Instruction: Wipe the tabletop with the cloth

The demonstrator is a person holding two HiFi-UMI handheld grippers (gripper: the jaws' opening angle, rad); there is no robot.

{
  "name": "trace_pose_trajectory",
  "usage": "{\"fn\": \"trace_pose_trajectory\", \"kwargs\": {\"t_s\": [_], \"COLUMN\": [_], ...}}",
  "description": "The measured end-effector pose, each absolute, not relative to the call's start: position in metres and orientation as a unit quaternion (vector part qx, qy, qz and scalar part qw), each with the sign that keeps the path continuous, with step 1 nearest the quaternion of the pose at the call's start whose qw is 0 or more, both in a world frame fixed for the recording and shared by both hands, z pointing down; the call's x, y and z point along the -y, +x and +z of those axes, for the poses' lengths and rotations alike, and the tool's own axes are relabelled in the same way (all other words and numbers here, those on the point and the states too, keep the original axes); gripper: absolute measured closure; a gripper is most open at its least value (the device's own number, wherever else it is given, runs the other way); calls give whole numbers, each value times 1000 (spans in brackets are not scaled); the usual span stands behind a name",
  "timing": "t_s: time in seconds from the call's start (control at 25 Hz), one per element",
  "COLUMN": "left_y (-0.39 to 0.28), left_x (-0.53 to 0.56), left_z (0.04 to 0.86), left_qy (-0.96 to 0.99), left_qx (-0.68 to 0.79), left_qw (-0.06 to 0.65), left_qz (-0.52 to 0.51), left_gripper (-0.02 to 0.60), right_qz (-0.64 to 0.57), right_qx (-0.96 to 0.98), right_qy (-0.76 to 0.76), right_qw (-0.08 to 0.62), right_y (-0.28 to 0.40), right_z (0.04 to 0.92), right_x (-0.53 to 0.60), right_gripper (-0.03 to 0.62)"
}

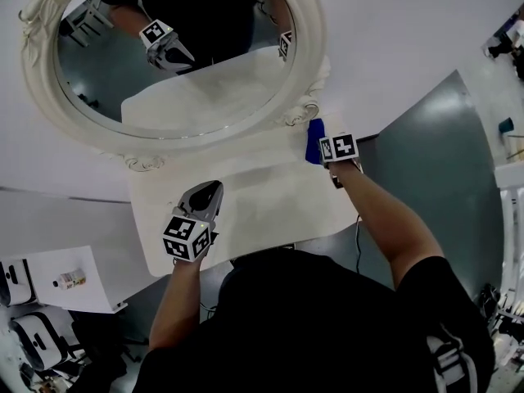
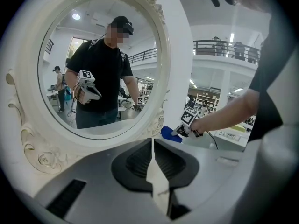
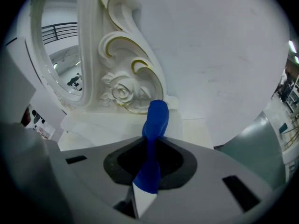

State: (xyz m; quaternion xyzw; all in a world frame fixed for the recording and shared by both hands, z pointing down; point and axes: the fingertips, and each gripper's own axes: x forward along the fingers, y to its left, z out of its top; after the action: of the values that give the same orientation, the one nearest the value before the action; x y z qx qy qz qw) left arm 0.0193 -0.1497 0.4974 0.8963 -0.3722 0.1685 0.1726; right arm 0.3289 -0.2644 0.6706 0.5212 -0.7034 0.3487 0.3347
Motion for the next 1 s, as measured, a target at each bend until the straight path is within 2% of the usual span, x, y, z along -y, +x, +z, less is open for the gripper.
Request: {"fn": "trace_pose_trajectory", "kwargs": {"t_s": [0.56, 1.0], "left_y": [-16, -50], "left_x": [126, 105], "left_z": [478, 469], "left_qy": [901, 897], "left_qx": [371, 385], "left_qw": [155, 147], "left_qz": [163, 158], "left_gripper": [557, 557], "right_qz": [251, 179], "right_qx": [793, 830], "right_qy": [500, 490], "right_qw": [241, 198], "right_y": [225, 176], "right_z": [552, 480], "right_x": [219, 177], "right_gripper": [546, 546]}}
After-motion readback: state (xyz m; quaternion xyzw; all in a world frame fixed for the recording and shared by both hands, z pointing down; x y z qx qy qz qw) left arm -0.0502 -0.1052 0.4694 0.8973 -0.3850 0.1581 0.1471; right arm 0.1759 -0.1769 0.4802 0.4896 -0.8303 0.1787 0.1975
